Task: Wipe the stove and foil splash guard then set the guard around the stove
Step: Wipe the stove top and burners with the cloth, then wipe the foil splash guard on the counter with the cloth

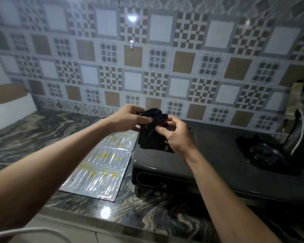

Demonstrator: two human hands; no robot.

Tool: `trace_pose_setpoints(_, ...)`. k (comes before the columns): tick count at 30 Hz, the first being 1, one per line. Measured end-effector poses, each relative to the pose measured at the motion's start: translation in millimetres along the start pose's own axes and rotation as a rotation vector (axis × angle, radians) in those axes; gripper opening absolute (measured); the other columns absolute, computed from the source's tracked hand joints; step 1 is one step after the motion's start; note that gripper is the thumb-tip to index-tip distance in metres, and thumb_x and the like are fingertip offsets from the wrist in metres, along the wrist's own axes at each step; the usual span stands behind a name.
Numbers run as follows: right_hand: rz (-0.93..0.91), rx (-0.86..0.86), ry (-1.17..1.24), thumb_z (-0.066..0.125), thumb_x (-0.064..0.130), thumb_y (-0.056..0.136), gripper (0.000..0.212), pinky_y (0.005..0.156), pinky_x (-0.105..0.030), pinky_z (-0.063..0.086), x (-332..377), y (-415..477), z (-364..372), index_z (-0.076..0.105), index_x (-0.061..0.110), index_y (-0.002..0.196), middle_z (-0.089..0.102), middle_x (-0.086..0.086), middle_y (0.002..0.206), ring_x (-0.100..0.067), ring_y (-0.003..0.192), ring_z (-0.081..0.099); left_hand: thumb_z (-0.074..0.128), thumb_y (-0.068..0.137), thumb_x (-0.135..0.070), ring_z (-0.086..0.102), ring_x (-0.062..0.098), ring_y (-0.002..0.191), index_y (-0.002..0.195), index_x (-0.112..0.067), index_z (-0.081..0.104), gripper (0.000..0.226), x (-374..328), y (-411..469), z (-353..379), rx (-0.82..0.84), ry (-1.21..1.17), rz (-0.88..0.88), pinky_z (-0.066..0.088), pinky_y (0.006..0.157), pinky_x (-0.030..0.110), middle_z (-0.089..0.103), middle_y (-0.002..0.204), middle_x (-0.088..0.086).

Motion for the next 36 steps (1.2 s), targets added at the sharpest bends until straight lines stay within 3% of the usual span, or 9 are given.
trace_pose_setpoints(6, 0.087, 0.091, 0.256, 0.066, 0.008, 0.092, 0.026, 0.091, -0.046, 0.056, 2.5, 1.0, -1.1, 0.063, 0.011, 0.119, 0.075, -0.007, 0.110, -0.025, 0.103, 0.071, 0.061, 0.095, -0.014, 0.071, 0.018, 0.083, 0.112, -0.004, 0.067, 0.020, -7.3, -22.9, -1.1, -0.054, -0.193, -0.036, 0.060, 0.075, 0.033, 0.073, 0.094, 0.008)
trace_pose_setpoints(9, 0.083, 0.177, 0.230, 0.070, 0.018, 0.091, 0.037, 0.095, -0.048, 0.054, 4.6, -1.4, 10.8, 0.060, 0.013, 0.126, 0.072, -0.012, 0.115, -0.027, 0.106, 0.070, 0.060, 0.096, -0.014, 0.071, 0.021, 0.087, 0.115, -0.001, 0.066, 0.023, -7.9, -29.6, -8.7, -0.120, -0.314, -0.040, 0.058, 0.075, 0.034, 0.073, 0.096, 0.010)
trace_pose_setpoints(13, 0.045, 0.261, 0.194, 0.066, 0.003, 0.091, 0.033, 0.094, -0.048, 0.055, 10.8, -2.9, 26.1, 0.061, 0.003, 0.123, 0.074, -0.013, 0.111, -0.027, 0.103, 0.071, 0.059, 0.096, -0.015, 0.069, 0.023, 0.086, 0.115, -0.002, 0.065, 0.024, -3.8, -39.2, -20.3, -0.194, -0.301, -0.064, 0.058, 0.079, 0.039, 0.069, 0.094, 0.010)
trace_pose_setpoints(15, 0.018, 0.264, 0.136, 0.071, 0.002, 0.087, 0.034, 0.091, -0.045, 0.057, 19.1, 0.5, 29.1, 0.064, 0.002, 0.120, 0.075, -0.014, 0.107, -0.027, 0.099, 0.072, 0.059, 0.096, -0.024, 0.069, 0.022, 0.081, 0.111, -0.008, 0.064, 0.022, -1.8, -43.8, -23.2, -0.183, -0.291, -0.077, 0.059, 0.080, 0.042, 0.067, 0.092, 0.008)
trace_pose_setpoints(19, -0.021, 0.323, 0.000, 0.079, 0.007, 0.080, 0.033, 0.084, -0.040, 0.060, 37.6, 10.4, 38.3, 0.068, 0.006, 0.112, 0.077, -0.011, 0.097, -0.024, 0.090, 0.075, 0.070, 0.083, -0.052, 0.073, 0.024, 0.096, 0.119, -0.023, 0.064, 0.046, -1.2, -50.2, -26.6, -0.102, -0.130, -0.094, 0.059, 0.084, 0.042, 0.074, 0.107, 0.007)
trace_pose_setpoints(23, 0.028, 0.429, -0.085, 0.083, 0.015, 0.077, 0.038, 0.091, -0.045, 0.057, 36.0, 26.2, 53.1, 0.071, 0.011, 0.112, 0.078, -0.007, 0.098, -0.023, 0.094, 0.074, 0.075, 0.085, -0.014, 0.072, 0.030, 0.099, 0.115, -0.014, 0.068, 0.031, 13.4, -49.5, -53.1, -0.225, -0.159, -0.074, 0.059, 0.087, 0.048, 0.075, 0.106, 0.015)
trace_pose_setpoints(27, 0.133, 0.552, -0.258, 0.081, 0.015, 0.077, 0.026, 0.093, -0.046, 0.054, 3.0, 40.6, 82.9, 0.075, 0.011, 0.102, 0.077, -0.008, 0.098, -0.029, 0.100, 0.070, 0.068, 0.085, 0.001, 0.070, 0.028, 0.091, 0.105, -0.012, 0.068, 0.024, 49.0, -42.5, -79.0, -0.242, -0.210, -0.118, 0.058, 0.075, 0.042, 0.073, 0.096, 0.012)
trace_pose_setpoints(31, 0.164, 0.416, -0.196, 0.067, 0.008, 0.087, 0.011, 0.072, -0.033, 0.057, -18.3, 61.4, 104.8, 0.069, 0.010, 0.097, 0.071, -0.010, 0.094, -0.020, 0.086, 0.067, 0.067, 0.084, 0.005, 0.072, 0.020, 0.084, 0.097, -0.015, 0.070, 0.024, 80.5, -29.9, -100.2, -0.197, -0.202, -0.132, 0.059, 0.072, 0.035, 0.075, 0.090, 0.008)
trace_pose_setpoints(36, 0.213, 0.273, -0.135, 0.070, -0.001, 0.083, 0.031, 0.069, -0.025, 0.056, -63.2, 97.9, 152.4, 0.068, 0.013, 0.111, 0.070, -0.010, 0.108, -0.021, 0.094, 0.069, 0.071, 0.079, 0.008, 0.072, 0.020, 0.082, 0.096, -0.007, 0.065, 0.024, 137.8, -1.0, -147.3, -0.172, -0.077, -0.151, 0.061, 0.083, 0.039, 0.074, 0.087, 0.008)
Point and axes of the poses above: each hand's wrist, its own y-axis towards the middle knuckle, its own z-axis out of the palm, x = y × z, the point moved 9 cm from there along y, towards the middle knuckle
